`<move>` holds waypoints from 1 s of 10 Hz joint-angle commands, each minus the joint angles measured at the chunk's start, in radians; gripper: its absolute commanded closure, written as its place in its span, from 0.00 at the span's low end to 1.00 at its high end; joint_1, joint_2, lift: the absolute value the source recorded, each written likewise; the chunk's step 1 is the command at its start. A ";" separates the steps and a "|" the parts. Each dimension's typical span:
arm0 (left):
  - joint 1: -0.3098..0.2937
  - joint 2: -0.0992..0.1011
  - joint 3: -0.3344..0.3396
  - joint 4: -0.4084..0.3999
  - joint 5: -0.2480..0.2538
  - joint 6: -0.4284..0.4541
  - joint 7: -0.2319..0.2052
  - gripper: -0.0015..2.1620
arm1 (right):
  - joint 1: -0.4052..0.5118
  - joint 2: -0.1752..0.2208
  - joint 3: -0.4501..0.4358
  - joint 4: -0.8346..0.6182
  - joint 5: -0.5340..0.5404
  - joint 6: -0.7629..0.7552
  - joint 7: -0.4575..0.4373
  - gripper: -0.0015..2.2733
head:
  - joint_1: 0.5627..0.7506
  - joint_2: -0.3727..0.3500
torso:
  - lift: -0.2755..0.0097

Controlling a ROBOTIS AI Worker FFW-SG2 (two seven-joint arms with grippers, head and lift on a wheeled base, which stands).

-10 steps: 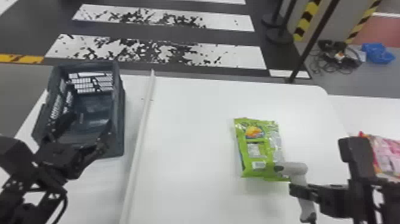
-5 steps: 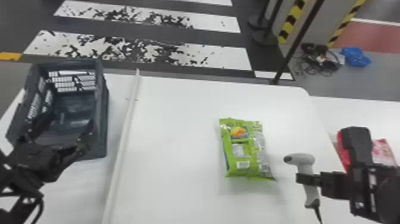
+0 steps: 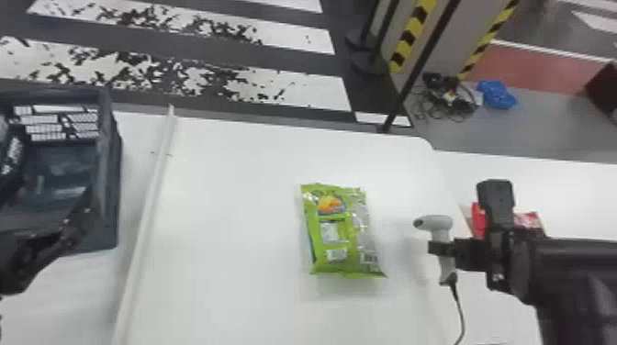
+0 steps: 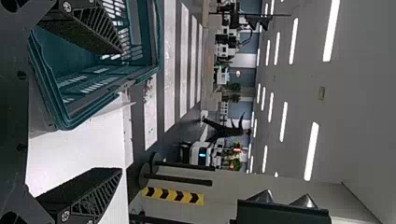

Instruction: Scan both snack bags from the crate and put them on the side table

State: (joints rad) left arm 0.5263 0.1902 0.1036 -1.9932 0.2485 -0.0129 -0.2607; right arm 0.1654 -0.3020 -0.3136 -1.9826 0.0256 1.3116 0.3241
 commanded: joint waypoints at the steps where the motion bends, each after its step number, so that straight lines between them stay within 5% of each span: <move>1: 0.001 0.000 0.002 0.001 0.000 0.000 0.000 0.05 | -0.034 -0.011 0.016 0.091 -0.001 -0.110 -0.005 0.99 | 0.70 0.14 | 0.66; 7: 0.000 0.000 0.004 0.001 0.002 0.000 0.000 0.05 | -0.103 -0.019 0.085 0.280 0.017 -0.263 -0.040 0.98 | 0.70 0.16 | 0.66; 8: 0.000 0.002 0.005 0.001 0.002 0.000 0.000 0.05 | -0.103 -0.019 0.090 0.283 0.019 -0.266 -0.046 0.87 | 0.70 0.16 | 0.66; 9: 0.000 0.002 0.005 0.001 0.002 0.000 0.000 0.05 | -0.103 -0.019 0.090 0.283 0.019 -0.266 -0.053 0.61 | 0.70 0.16 | 0.66; 10: -0.002 0.002 0.005 0.001 0.002 0.000 0.000 0.05 | -0.099 -0.019 0.090 0.278 0.019 -0.269 -0.057 0.20 | 0.70 0.16 | 0.66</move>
State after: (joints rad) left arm 0.5249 0.1915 0.1089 -1.9926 0.2500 -0.0129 -0.2607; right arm 0.0643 -0.3206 -0.2240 -1.7007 0.0444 1.0438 0.2665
